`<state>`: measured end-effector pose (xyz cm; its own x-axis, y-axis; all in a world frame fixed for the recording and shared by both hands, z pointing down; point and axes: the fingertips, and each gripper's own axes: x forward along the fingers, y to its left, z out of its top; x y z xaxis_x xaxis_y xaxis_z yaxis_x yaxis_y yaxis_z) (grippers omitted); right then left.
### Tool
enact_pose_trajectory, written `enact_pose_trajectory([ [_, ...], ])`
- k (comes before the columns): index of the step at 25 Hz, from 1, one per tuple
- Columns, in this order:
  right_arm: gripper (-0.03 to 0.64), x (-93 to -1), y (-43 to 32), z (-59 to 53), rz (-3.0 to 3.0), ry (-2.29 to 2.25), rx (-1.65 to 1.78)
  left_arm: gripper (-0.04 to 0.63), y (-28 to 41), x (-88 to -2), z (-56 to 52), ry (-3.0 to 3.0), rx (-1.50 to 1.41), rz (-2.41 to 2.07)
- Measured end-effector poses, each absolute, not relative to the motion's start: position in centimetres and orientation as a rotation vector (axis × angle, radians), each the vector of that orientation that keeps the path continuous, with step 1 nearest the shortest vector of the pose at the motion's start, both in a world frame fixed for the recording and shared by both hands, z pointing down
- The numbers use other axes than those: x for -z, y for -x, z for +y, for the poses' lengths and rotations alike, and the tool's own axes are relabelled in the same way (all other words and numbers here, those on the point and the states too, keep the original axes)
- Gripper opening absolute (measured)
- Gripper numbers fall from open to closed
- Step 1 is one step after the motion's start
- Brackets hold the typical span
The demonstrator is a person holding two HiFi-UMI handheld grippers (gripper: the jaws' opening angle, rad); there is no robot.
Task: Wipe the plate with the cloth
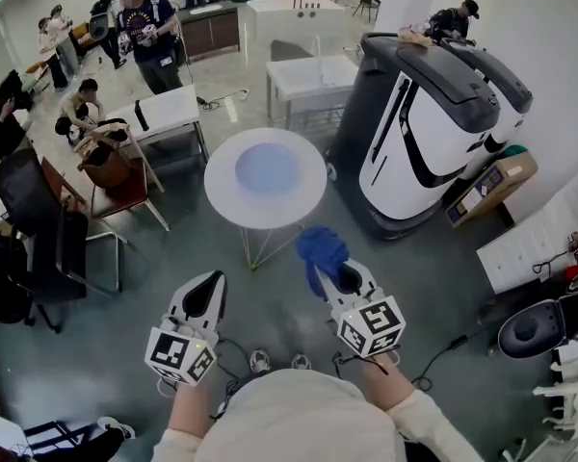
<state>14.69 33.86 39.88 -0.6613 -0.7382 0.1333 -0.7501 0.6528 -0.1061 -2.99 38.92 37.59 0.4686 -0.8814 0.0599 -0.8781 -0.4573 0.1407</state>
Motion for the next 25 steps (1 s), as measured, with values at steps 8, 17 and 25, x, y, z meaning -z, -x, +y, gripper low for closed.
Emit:
enact_pose_trajectory([
  [8, 0.092, -39.5, -13.1, 33.2, -2.788, -1.318, -0.256, 0.038, 5.7, -38.2, 38.1, -2.567, 0.043, -1.501],
  [17, 0.092, -40.1, -10.9, 33.3, -2.738, -1.44, -0.286, 0.038, 9.6, -39.6, 37.1, -2.572, 0.024, -1.422],
  [25, 0.092, -41.0, -10.7, 29.8, -2.722, -1.415, -0.311, 0.038, 9.3, -40.3, 33.7, -2.56, 0.035, -1.392],
])
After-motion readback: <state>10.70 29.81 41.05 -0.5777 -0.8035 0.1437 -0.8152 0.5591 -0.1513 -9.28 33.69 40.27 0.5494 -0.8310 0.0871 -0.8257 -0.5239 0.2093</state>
